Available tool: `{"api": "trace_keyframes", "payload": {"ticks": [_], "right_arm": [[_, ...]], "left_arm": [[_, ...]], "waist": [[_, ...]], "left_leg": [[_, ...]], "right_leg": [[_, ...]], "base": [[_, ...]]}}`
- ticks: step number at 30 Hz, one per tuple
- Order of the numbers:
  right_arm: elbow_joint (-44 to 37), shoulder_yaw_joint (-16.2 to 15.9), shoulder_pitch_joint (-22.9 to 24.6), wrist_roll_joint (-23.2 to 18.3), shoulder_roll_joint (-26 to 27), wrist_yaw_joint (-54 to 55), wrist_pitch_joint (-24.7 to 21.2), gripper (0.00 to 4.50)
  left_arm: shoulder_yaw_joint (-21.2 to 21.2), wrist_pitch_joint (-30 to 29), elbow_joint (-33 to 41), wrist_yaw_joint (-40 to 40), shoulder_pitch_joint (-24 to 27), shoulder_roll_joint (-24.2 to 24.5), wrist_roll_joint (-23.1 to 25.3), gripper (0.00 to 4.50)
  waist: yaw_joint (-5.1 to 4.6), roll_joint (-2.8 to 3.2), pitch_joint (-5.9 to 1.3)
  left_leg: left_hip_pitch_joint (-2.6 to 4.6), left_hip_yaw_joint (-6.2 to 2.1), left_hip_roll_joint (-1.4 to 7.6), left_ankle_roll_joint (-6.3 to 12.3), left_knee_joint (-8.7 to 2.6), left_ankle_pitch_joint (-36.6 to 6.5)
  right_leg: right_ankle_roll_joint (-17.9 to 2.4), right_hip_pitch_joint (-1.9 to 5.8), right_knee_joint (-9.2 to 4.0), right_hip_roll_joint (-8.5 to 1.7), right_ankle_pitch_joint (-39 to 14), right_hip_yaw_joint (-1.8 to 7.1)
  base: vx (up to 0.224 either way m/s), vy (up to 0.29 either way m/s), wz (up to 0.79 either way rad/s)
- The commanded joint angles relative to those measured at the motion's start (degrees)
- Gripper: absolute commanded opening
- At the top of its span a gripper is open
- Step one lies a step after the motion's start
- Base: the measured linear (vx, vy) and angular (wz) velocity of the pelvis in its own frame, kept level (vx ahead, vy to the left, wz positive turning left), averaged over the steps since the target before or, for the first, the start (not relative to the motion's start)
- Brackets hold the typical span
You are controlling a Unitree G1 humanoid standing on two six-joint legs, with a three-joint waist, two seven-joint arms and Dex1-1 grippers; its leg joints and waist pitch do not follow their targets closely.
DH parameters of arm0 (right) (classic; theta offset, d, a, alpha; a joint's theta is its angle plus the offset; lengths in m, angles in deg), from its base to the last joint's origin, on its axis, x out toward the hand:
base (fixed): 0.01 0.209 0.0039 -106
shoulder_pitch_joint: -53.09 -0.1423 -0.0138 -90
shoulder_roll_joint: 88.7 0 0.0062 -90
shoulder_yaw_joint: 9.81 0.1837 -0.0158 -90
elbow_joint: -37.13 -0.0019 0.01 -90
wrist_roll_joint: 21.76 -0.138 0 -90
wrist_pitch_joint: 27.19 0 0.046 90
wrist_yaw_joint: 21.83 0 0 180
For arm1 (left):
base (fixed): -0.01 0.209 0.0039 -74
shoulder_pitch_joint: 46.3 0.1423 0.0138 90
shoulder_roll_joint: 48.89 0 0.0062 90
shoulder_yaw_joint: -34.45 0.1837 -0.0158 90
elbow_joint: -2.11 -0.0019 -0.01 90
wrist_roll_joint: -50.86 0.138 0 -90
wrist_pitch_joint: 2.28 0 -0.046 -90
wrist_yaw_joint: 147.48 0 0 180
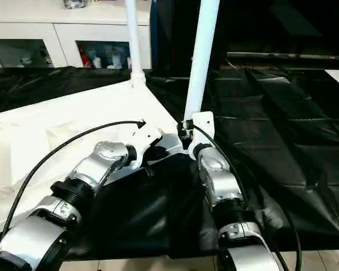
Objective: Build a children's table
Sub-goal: Rotate leg to tighten
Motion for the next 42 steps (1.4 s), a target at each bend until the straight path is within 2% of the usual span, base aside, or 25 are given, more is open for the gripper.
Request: {"api": "trace_keyframes", "payload": {"ticks": [1,2,4,5,9,10,13,16,19,20,22,24,32,42], "right_arm": [[1.9,-2.3,1.4,-0.5,2.2,-4.2,-0.7,1.99],[2.5,-1.9,1.1,-0.7,2.0,-4.8,0.5,2.55],[3.2,-1.7,0.8,-0.5,0.9,-5.4,1.9,2.55],[3.2,-1.8,0.8,-0.5,0.3,-6.0,2.4,2.77],[-1.3,-2.6,2.3,-2.8,-2.8,-15.1,2.4,3.12],[-1.9,-2.7,2.6,-3.1,-3.2,-16.2,2.0,3.12],[-5.6,-4.2,4.7,-3.9,-5.9,-22.6,0.8,3.12],[-11.0,-7.0,8.4,-4.7,-11.1,-32.1,-0.4,3.12],[-13.0,-7.7,9.6,-5.2,-13.4,-35.6,-0.9,3.12],[-13.9,-7.9,10.0,-5.3,-14.3,-37.3,-1.1,3.12],[-14.5,-8.2,10.2,-5.4,-14.9,-38.3,-1.2,3.12],[-15.0,-8.5,10.4,-5.5,-15.4,-39.5,-1.4,3.12],[-16.5,-9.3,11.0,-7.1,-15.9,-43.2,-3.3,2.66],[-16.0,-8.9,11.5,-6.9,-15.3,-41.6,-4.1,2.62]], "left_arm": [[-1.1,2.7,-0.2,-0.2,-0.6,-0.8,-1.9,0.0],[-1.2,3.4,-0.7,0.4,-0.7,-0.4,-1.9,0.0],[-0.9,4.2,-0.1,2.5,0.0,0.5,-2.1,0.0],[-0.8,4.5,0.4,3.5,0.4,0.9,-2.3,0.0],[-0.8,5.7,3.4,9.7,2.4,3.8,-3.6,0.0],[-0.8,5.9,3.6,10.2,2.5,4.1,-3.8,0.0],[-1.0,6.2,5.0,13.4,3.4,5.6,-4.7,0.0],[-1.1,5.5,8.7,20.0,5.2,8.5,-7.1,0.0],[-0.6,4.0,11.7,25.0,6.7,10.5,-8.8,0.0],[-0.1,2.8,13.7,28.2,7.7,11.8,-9.7,0.0],[0.2,2.0,14.8,29.9,8.3,12.5,-10.1,0.0],[0.5,1.0,16.0,31.7,9.0,13.4,-10.4,0.0],[0.3,-0.5,18.0,32.1,10.0,14.1,-10.5,0.0],[0.2,-0.9,18.5,31.4,10.4,14.0,-10.0,0.0]], "waist": [[-0.07,-0.88,-3.37],[-0.04,-0.81,-3.41],[-0.11,-0.86,-3.39],[-0.11,-0.85,-3.38],[-0.16,-1.07,-3.34],[-0.21,-0.91,-3.44],[-0.04,-1.05,-3.38],[0.1,-1.21,-3.44],[-0.07,-1.1,-3.38],[-0.05,-1.12,-3.28],[-0.08,-0.91,-3.29],[-0.15,-0.97,-3.18],[0.16,-1.06,-3.31],[0.22,-1.08,-3.33]], "left_leg": [[-0.61,1.03,-1.01,2.6,-3.66,-11.6],[-0.59,0.98,-0.93,2.66,-3.7,-11.4],[-0.6,1.03,-0.92,2.77,-3.69,-11.4],[-0.65,1.05,-0.91,2.93,-3.68,-11.5],[-0.82,1.05,-0.87,3.77,-3.69,-11.5],[-0.85,1.02,-0.8,4.05,-3.67,-10.9],[-0.89,1.0,-0.66,4.54,-3.66,-10.1],[-0.85,1.09,-0.59,5.03,-3.53,-9.2],[-0.79,1.23,-0.58,5.15,-3.53,-10.0],[-0.83,1.15,-0.46,4.63,-3.67,-10.5],[-0.68,1.14,-0.35,4.43,-3.69,-10.8],[-0.62,1.2,-0.35,4.06,-3.76,-11.4],[-0.62,1.21,-0.41,3.84,-3.64,-9.8],[-0.64,1.24,-0.48,3.83,-3.55,-9.2]], "right_leg": [[-9.6,3.22,-4.86,-1.94,-16.4,1.4],[-9.6,3.19,-4.82,-1.95,-16.1,1.39],[-10.0,3.16,-4.79,-1.96,-15.6,1.4],[-10.2,3.16,-4.76,-1.99,-15.5,1.4],[-10.6,3.44,-4.71,-1.98,-15.1,1.37],[-10.8,3.4,-4.59,-2.03,-14.3,1.43],[-11.3,3.55,-4.41,-1.92,-12.6,1.41],[-12.1,3.65,-4.18,-1.92,-10.5,1.46],[-12.2,3.36,-4.31,-1.96,-12.0,1.49],[-12.0,3.33,-4.33,-2.05,-13.6,1.47],[-12.1,3.19,-4.29,-2.04,-14.1,1.5],[-11.9,3.05,-4.41,-1.97,-14.6,1.55],[-11.8,3.17,-4.19,-1.98,-12.9,1.59],[-12.1,3.24,-4.09,-1.95,-12.1,1.55]], "base": [[0.0,0.0,0.0],[0.0,0.0,0.0],[0.0,0.0,0.0],[0.0,0.0,0.0],[0.0,0.0,0.0],[0.0,0.0,0.0],[0.0,0.0,0.0],[0.0,0.0,0.0],[0.0,0.0,0.0],[0.0,0.0,0.0],[0.0,0.0,0.0],[0.0,0.0,0.0],[0.0,0.0,0.0],[0.0,0.0,0.0]]}}
